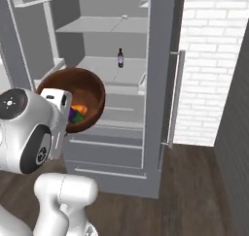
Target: Pick the chicken drumstick and eggplant from their plates and place them in the bowl. Then put the bowl in the fridge.
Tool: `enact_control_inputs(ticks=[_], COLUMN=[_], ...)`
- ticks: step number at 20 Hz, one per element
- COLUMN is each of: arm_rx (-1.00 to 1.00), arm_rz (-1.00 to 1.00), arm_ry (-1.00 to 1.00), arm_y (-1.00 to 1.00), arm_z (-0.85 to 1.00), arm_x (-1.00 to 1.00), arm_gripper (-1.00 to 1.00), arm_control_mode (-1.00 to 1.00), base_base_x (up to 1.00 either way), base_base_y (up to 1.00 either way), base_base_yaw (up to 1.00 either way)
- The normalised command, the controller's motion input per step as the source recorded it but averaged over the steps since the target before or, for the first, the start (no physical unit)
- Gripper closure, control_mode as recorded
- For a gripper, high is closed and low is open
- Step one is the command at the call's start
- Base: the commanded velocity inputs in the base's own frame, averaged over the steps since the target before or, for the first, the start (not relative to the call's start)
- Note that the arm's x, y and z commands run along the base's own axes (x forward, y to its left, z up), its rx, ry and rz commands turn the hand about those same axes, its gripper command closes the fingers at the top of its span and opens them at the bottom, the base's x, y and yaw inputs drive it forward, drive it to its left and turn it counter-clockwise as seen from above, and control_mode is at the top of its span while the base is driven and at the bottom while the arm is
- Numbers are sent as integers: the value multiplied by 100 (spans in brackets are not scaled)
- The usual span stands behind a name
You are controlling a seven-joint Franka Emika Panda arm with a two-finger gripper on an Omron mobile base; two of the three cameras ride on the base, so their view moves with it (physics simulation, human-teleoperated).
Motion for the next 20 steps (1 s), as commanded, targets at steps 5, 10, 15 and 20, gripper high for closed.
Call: enact_control_inputs(ticks=[5,10,15,20], arm_rx=[0,0,0,0], arm_rz=[0,0,0,0], arm_ry=[0,0,0,0], arm_y=[0,0,0,0], arm_z=[0,0,0,0], arm_x=[0,0,0,0], arm_gripper=[100,100,100,100], arm_control_mode=[100,100,100,100], base_base_x=[69,48,10,72], base_base_y=[29,35,54,14], base_base_yaw=[0,0,3,10])
